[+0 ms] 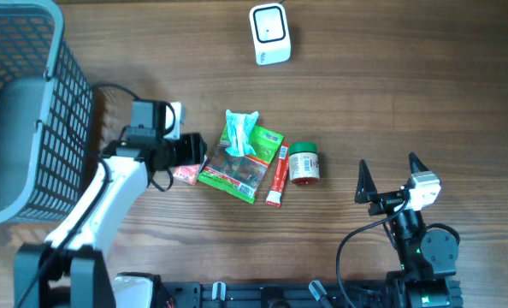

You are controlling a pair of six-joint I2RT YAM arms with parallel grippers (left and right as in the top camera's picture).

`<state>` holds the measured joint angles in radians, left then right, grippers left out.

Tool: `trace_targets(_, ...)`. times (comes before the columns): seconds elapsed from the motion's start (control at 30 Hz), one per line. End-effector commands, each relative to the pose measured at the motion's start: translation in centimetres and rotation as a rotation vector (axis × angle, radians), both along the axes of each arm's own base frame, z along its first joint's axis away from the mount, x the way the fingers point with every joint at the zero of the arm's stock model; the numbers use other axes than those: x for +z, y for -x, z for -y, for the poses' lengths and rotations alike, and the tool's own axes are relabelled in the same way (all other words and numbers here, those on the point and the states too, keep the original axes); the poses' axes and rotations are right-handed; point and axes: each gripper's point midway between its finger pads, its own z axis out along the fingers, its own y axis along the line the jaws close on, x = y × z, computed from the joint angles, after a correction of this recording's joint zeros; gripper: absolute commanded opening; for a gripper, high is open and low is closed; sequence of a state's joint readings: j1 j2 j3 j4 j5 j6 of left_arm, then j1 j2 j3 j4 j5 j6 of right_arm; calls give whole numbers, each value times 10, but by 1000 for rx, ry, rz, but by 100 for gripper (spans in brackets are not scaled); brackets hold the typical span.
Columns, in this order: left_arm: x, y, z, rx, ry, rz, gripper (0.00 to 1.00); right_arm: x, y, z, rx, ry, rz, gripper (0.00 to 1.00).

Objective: Scan the item barcode
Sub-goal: 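Carry tissue pack with left gripper and set it left of bag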

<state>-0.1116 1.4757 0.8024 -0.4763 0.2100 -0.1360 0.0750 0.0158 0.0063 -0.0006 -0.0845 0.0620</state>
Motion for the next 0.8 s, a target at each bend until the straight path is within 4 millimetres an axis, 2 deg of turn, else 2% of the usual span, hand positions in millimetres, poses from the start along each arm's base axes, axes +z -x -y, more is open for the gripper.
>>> trace_targets(0.0, 53, -13, 3, -17, 4, 114, 70, 1, 0, 3, -14, 9, 5, 100)
trace_targets(0.07, 47, -2, 1, -18, -2, 64, 64, 1, 0, 3, -14, 9, 5, 100)
trace_targets(0.13, 33, 13, 0, -54, -25, -5, 42, 1, 0, 3, -14, 9, 5, 100)
trace_targets(0.17, 27, 18, -1, -81, -38, -23, 40, 1, 0, 3, -14, 9, 5, 100)
trace_targets(0.37, -12, 31, 0, -183, -77, -93, 33, 1, 0, 3, -14, 9, 5, 100)
trace_targets(0.5, -15, 28, 12, -226, -98, -74, 29, 1, 0, 3, -14, 9, 5, 100)
trace_targets(0.63, -21, 31, 4, -237, -248, -74, 28, 1, 0, 3, -14, 9, 5, 100)
trace_targets(0.77, -27, 32, 4, -245, -285, -82, 28, 1, 0, 3, -14, 8, 5, 100)
